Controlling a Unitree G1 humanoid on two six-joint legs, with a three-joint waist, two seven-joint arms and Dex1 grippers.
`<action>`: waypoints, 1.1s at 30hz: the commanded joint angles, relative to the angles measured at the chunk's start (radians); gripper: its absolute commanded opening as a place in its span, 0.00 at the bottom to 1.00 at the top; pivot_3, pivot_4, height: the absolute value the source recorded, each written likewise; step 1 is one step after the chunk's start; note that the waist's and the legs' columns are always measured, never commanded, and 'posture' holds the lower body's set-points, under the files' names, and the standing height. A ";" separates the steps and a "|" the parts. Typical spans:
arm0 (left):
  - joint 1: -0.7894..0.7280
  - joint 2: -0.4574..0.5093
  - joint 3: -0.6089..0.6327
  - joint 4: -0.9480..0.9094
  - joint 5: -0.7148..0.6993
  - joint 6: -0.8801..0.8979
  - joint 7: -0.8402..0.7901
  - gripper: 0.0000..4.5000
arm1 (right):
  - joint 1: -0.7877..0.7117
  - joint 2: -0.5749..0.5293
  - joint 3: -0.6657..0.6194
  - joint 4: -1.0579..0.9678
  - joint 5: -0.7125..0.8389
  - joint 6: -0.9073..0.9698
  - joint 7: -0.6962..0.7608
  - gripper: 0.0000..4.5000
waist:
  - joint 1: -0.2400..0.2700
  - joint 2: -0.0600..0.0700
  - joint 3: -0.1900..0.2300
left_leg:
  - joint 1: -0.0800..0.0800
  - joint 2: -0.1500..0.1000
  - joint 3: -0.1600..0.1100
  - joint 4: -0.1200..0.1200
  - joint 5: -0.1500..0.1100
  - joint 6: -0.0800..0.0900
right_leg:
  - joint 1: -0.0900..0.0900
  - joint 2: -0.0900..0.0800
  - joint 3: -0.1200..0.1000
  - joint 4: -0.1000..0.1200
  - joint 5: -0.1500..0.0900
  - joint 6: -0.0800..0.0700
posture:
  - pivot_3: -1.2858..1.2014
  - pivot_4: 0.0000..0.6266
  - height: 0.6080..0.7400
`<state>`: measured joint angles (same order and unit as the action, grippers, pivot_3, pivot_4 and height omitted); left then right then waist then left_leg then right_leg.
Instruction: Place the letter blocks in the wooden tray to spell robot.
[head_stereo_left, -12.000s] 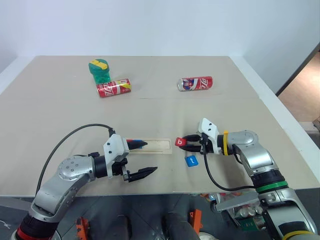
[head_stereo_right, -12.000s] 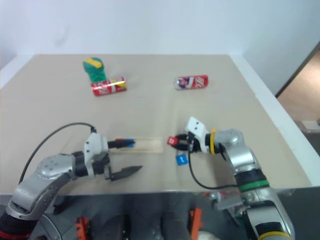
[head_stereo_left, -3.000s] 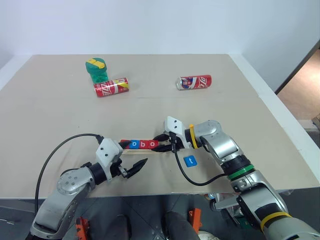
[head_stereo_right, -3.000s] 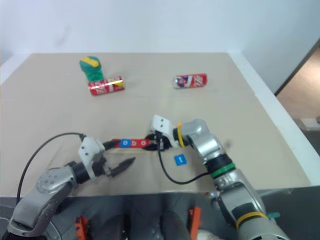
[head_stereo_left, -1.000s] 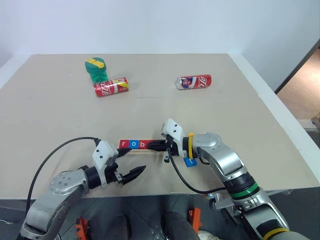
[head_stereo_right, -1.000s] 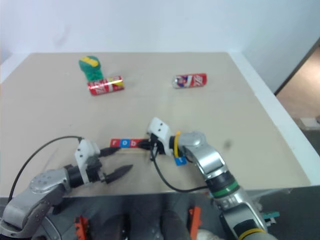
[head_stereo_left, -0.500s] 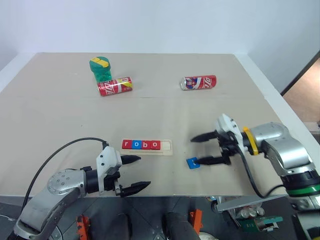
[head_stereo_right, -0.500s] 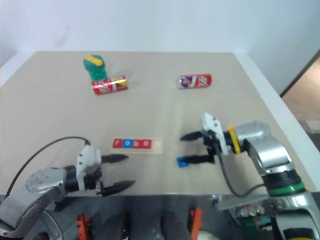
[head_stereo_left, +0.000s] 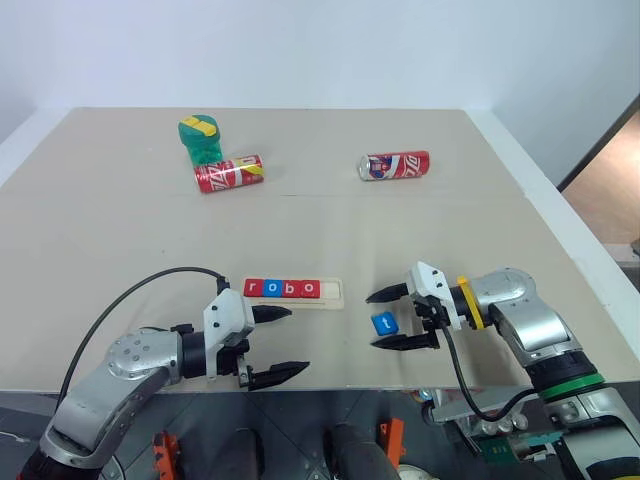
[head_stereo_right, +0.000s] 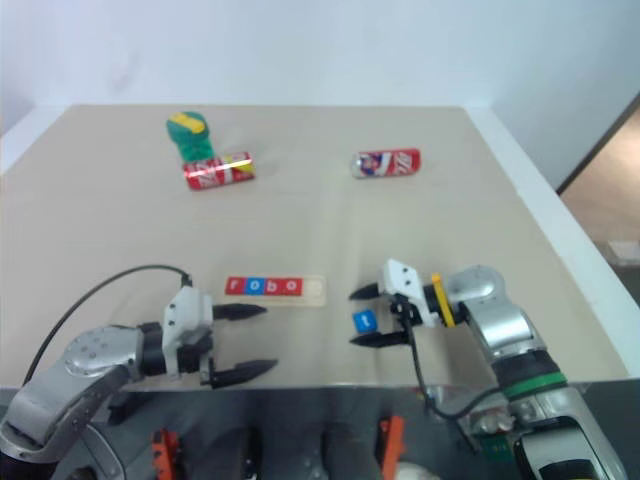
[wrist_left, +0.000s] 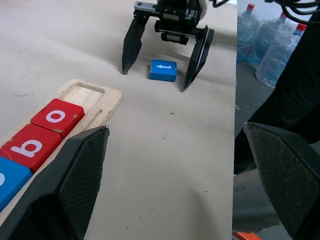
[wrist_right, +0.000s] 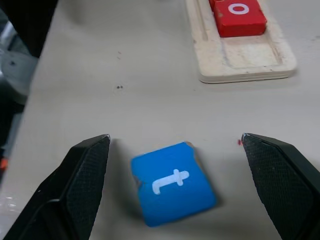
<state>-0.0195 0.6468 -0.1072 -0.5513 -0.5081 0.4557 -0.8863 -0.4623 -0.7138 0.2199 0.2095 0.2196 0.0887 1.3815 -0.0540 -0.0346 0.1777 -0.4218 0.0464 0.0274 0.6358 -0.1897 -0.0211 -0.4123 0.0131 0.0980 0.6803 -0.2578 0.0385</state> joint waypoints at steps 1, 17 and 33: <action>0.036 0.001 0.025 -0.036 0.015 -0.016 0.031 1.00 | 0.121 -0.028 -0.053 -0.132 0.010 0.110 -0.094 0.92 | 0.004 0.000 0.000 | 0.001 0.000 0.000 0.000 0.000 0.000 | 0.001 0.000 0.000 0.000 0.000 0.000 | 0.52 0.24 1.00; 0.035 -0.001 0.011 0.005 0.037 -0.045 0.028 1.00 | 0.403 -0.006 -0.176 -0.439 0.037 0.286 -0.381 0.49 | 0.011 -0.002 -0.001 | 0.004 -0.001 0.000 0.001 0.000 0.000 | 0.005 -0.003 0.001 0.000 -0.005 -0.003 | 0.52 0.24 1.00; 0.042 -0.038 0.029 0.067 0.131 -0.129 0.093 1.00 | -0.009 0.227 -0.022 -0.429 0.032 0.545 -0.562 0.37 | 0.000 -0.002 -0.001 | 0.004 0.002 0.000 0.000 0.000 0.000 | 0.002 0.001 0.000 0.000 -0.002 -0.006 | 0.52 0.24 1.00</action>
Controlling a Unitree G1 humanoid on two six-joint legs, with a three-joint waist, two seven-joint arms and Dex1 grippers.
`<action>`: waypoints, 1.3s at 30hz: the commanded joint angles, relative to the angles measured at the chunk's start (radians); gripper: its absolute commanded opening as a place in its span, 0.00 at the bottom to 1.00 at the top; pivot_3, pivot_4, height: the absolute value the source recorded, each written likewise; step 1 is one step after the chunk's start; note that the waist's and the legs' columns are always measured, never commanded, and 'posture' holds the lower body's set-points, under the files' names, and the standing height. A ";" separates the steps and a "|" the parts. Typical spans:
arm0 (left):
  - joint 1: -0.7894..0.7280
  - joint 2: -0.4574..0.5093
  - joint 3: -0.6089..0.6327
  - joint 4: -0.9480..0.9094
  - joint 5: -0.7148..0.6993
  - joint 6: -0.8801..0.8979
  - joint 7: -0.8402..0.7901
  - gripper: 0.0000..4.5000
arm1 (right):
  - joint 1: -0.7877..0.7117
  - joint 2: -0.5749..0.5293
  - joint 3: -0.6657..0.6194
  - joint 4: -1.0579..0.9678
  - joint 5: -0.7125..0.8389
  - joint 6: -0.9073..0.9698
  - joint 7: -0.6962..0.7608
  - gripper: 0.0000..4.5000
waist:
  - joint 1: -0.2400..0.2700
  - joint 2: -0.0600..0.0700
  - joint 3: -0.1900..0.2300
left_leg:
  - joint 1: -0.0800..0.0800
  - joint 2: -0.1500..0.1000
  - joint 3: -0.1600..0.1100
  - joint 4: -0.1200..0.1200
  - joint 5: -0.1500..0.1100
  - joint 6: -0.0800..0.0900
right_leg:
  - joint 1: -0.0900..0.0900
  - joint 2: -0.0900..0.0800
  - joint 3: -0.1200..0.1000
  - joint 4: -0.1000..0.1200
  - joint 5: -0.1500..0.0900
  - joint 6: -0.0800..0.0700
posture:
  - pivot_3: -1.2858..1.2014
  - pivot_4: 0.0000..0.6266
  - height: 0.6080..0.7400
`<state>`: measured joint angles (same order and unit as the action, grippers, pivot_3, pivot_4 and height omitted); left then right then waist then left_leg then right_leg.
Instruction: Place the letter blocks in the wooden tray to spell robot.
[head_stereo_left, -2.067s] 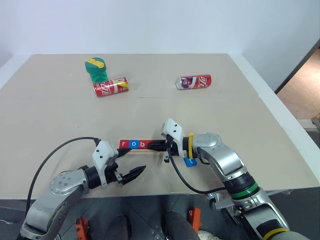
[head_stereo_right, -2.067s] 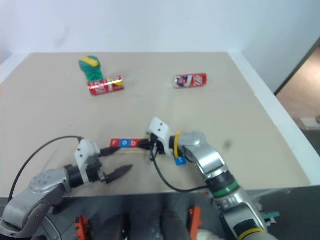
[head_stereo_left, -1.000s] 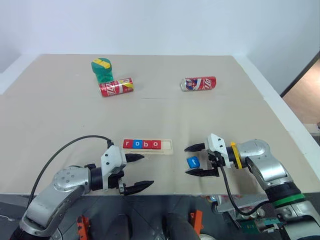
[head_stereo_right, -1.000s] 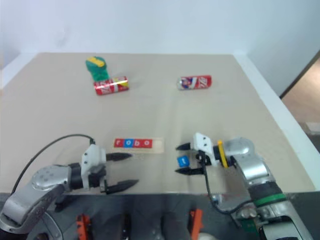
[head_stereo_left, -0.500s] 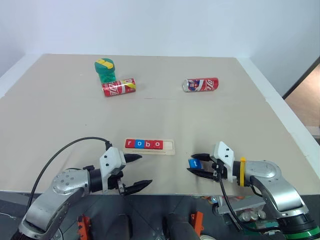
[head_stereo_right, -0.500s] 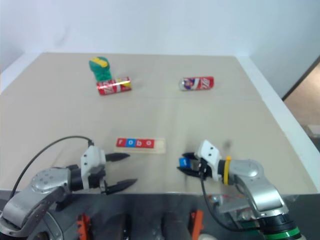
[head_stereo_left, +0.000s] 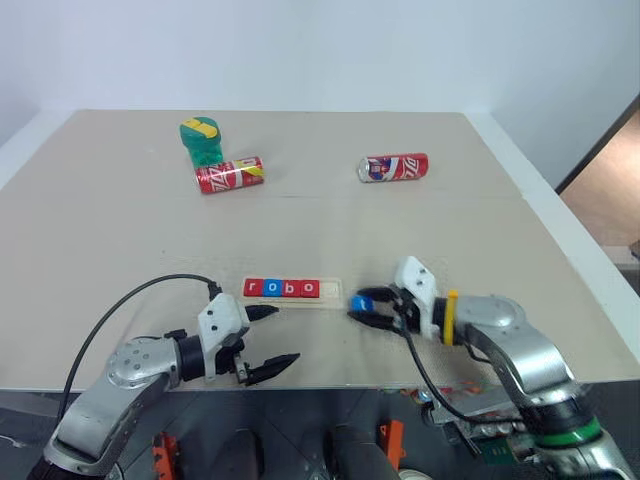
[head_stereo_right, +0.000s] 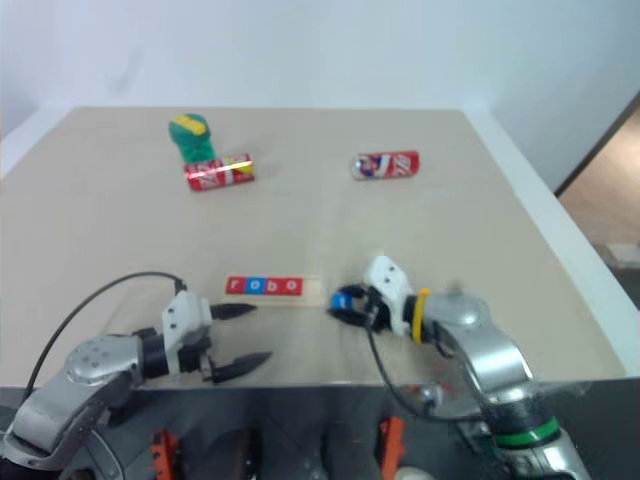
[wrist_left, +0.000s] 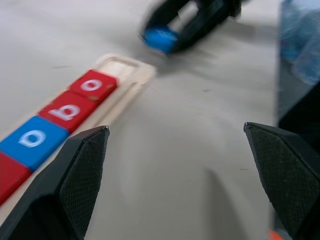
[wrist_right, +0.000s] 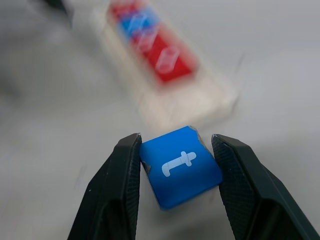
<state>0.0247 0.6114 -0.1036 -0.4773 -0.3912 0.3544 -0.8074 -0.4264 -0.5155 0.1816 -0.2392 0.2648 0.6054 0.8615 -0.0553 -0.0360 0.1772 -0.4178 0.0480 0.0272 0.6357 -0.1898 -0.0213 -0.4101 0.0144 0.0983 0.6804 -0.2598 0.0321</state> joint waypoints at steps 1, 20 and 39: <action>-0.001 -0.004 0.025 -0.007 0.016 -0.029 0.017 1.00 | -0.059 0.040 0.023 0.030 -0.017 0.035 -0.053 0.37 | 0.005 0.000 0.000 | 0.000 0.000 0.000 -0.001 0.000 0.000 | 0.000 0.000 0.000 0.000 -0.001 0.000 | 0.52 0.24 1.00; 0.017 -0.028 0.035 -0.029 0.024 -0.032 0.048 1.00 | -0.070 0.032 0.026 0.026 -0.039 0.070 -0.072 0.37 | 0.008 0.000 0.000 | -0.006 -0.001 0.000 0.000 -0.002 -0.003 | -0.004 -0.001 -0.001 0.000 -0.001 0.007 | 0.52 0.24 1.00; 0.020 -0.023 0.039 -0.031 0.026 -0.028 0.031 1.00 | -0.026 0.066 0.057 0.016 -0.044 0.068 -0.108 0.37 | 0.008 0.000 0.000 | -0.007 -0.001 0.000 0.000 -0.002 -0.003 | -0.005 -0.001 0.000 0.000 -0.001 0.007 | 0.52 0.24 1.00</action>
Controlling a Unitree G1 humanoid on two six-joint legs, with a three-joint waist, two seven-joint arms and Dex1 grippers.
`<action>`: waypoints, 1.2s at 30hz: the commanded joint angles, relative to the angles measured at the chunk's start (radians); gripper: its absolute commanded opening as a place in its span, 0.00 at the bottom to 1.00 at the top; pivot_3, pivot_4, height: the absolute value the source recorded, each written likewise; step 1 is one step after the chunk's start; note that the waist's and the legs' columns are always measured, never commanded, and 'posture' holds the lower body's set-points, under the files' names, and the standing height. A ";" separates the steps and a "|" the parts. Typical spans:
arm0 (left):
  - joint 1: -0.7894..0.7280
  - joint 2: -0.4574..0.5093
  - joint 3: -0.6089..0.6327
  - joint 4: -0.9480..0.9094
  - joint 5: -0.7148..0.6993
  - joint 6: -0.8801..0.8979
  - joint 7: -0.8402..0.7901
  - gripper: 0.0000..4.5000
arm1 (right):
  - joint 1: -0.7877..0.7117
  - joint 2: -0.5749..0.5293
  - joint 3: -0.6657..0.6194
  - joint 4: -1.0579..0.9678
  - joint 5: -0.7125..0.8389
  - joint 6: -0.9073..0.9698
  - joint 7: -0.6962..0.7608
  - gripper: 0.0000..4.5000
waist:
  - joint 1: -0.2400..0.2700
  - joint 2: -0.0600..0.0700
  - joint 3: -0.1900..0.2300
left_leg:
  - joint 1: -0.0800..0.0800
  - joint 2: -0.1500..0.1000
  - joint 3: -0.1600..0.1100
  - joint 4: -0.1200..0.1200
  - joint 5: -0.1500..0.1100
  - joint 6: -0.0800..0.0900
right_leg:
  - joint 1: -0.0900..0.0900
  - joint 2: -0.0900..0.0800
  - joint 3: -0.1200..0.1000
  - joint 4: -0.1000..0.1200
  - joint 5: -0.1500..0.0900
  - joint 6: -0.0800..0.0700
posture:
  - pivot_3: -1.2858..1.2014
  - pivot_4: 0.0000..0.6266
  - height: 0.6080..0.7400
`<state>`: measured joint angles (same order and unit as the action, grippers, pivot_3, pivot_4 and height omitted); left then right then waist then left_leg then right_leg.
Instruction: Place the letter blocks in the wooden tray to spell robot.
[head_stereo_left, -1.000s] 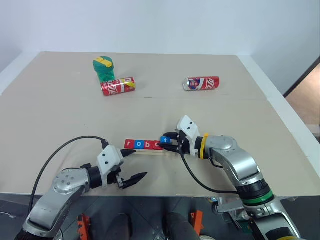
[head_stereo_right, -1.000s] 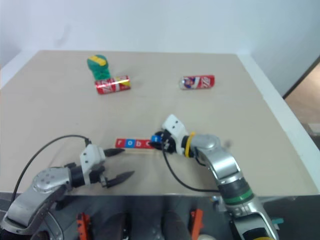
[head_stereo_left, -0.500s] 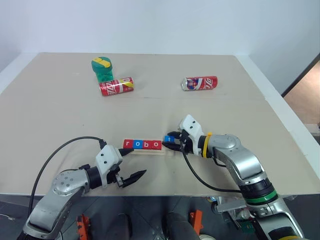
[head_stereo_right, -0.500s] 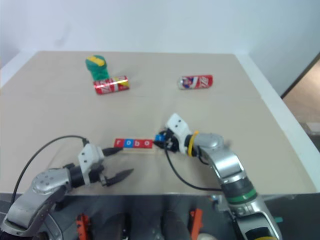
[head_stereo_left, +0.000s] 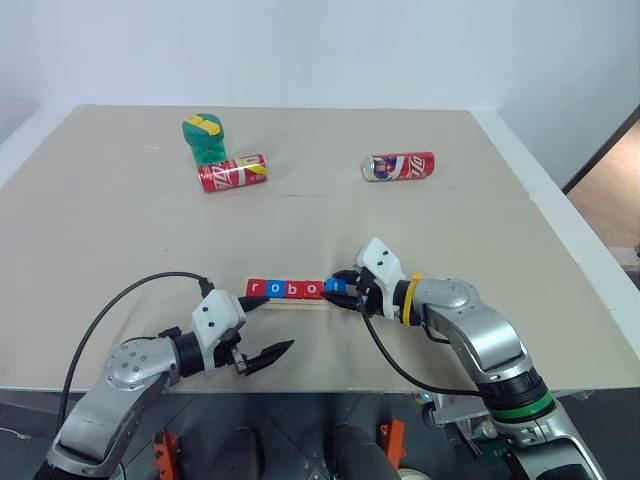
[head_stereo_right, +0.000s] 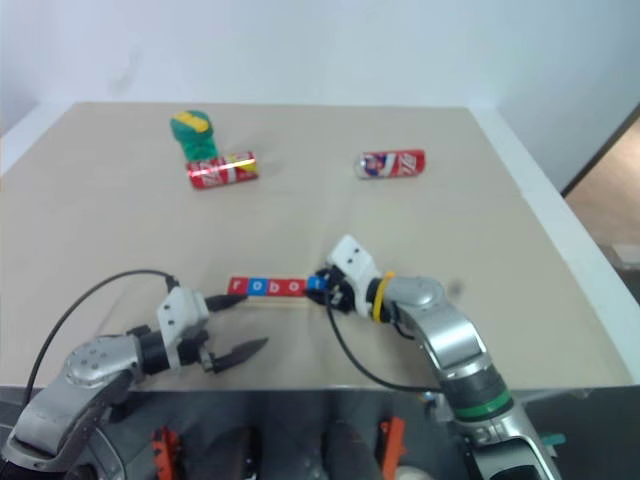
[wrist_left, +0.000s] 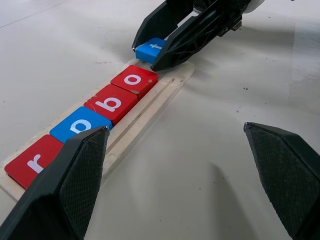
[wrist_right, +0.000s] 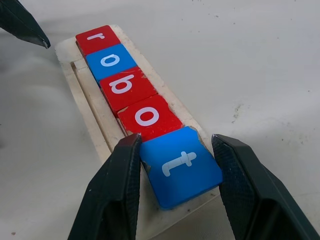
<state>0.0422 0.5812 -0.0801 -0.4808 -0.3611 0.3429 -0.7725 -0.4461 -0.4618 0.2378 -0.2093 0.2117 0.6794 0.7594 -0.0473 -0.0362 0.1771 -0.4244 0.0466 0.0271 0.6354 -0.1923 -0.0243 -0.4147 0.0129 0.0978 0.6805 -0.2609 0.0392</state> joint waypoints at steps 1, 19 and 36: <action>0.003 0.007 0.015 -0.029 -0.004 -0.016 -0.004 1.00 | -0.005 0.016 0.003 -0.013 0.007 -0.009 -0.007 0.37 | 0.000 0.000 0.000 | 0.000 0.000 0.000 0.000 0.000 0.000 | 0.000 0.000 0.000 0.000 0.000 0.000 | 0.52 0.24 1.00; -0.014 -0.001 0.013 -0.026 -0.008 -0.012 -0.001 1.00 | -0.005 0.047 -0.030 -0.034 0.021 -0.024 -0.031 0.99 | 0.000 0.000 0.000 | 0.000 0.000 0.000 0.000 0.000 0.000 | 0.000 0.000 0.000 0.000 0.000 0.000 | 0.52 0.24 1.00; -0.012 0.044 0.065 -0.099 -0.202 0.106 -0.067 1.00 | 0.123 -0.137 -0.174 -0.120 0.219 0.048 0.132 0.28 | -0.012 0.001 0.000 | 0.002 0.000 0.000 0.000 -0.002 0.001 | 0.001 -0.001 0.001 0.000 -0.001 0.000 | 0.52 0.24 1.00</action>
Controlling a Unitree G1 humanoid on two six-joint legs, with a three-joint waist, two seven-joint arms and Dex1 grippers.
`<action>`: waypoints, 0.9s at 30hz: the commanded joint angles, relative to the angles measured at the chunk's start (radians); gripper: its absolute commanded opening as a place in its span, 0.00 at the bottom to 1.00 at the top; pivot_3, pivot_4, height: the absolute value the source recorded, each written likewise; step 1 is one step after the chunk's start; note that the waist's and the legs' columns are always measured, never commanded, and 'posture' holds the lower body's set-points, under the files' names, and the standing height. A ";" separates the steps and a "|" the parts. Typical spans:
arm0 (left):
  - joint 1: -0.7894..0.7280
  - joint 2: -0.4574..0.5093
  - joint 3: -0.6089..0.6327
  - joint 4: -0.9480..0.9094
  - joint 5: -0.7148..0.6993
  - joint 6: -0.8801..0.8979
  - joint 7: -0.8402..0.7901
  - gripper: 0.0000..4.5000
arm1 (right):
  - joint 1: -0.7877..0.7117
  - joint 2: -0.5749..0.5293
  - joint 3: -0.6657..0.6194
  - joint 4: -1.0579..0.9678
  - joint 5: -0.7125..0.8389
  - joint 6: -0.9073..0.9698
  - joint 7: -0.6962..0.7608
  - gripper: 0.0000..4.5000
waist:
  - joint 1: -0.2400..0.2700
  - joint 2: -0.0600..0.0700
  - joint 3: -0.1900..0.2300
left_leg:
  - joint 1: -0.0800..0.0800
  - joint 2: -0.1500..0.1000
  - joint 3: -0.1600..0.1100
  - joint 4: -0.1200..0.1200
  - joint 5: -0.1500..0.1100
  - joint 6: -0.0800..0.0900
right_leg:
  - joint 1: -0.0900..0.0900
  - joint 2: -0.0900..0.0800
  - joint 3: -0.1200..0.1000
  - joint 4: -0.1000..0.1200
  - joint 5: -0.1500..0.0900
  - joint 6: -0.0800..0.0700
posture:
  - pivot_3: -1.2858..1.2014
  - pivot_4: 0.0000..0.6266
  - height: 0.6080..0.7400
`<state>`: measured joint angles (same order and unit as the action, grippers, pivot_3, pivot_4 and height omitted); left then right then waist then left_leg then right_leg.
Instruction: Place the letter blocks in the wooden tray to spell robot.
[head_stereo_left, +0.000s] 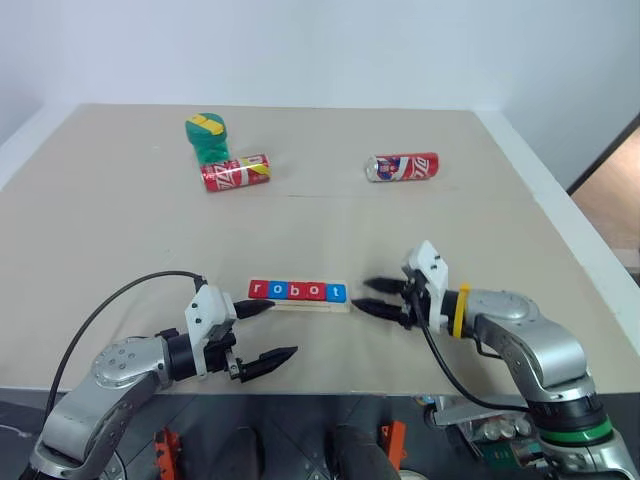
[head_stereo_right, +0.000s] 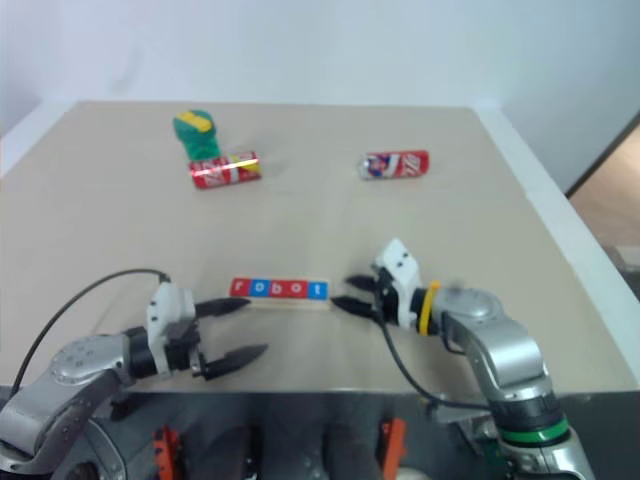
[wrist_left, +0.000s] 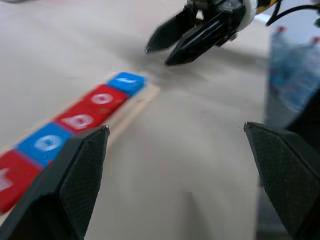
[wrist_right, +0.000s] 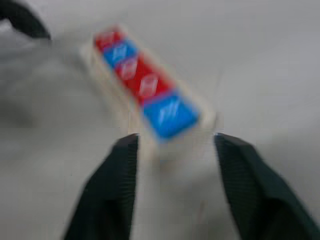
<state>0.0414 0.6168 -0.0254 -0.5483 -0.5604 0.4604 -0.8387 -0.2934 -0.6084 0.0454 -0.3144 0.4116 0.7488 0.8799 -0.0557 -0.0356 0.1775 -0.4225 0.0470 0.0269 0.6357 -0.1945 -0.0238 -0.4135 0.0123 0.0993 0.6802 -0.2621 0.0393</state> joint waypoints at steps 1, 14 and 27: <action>-0.017 0.007 0.009 -0.027 0.007 -0.016 0.004 1.00 | -0.034 0.015 0.031 -0.012 0.013 -0.026 0.009 0.20 | -0.005 0.000 0.000 | 0.001 0.000 0.000 0.000 0.000 0.000 | 0.001 0.002 0.000 0.000 0.001 0.000 | 0.52 0.24 1.00; -0.017 -0.003 0.004 -0.006 0.075 -0.052 0.039 1.00 | -0.083 0.070 0.149 0.069 -0.063 -0.121 -0.015 0.01 | -0.006 0.000 0.000 | 0.002 -0.001 0.000 0.000 0.004 0.001 | 0.002 0.001 -0.001 0.000 0.002 0.000 | 0.52 0.24 1.00; 0.014 -0.019 -0.003 -0.006 0.102 -0.073 0.056 1.00 | -0.141 0.140 0.186 0.159 -0.132 -0.214 -0.031 0.01 | -0.004 0.000 0.000 | 0.001 -0.001 0.000 0.000 0.003 0.001 | 0.002 0.001 -0.001 0.000 0.002 0.000 | 0.52 0.24 1.00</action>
<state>0.0505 0.6017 -0.0336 -0.5359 -0.4625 0.4096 -0.7903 -0.4124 -0.4703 0.2377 -0.1437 0.2853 0.5619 0.8509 -0.0602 -0.0357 0.1774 -0.4211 0.0463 0.0269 0.6357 -0.1911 -0.0229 -0.4114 0.0129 0.0983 0.6804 -0.2599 0.0395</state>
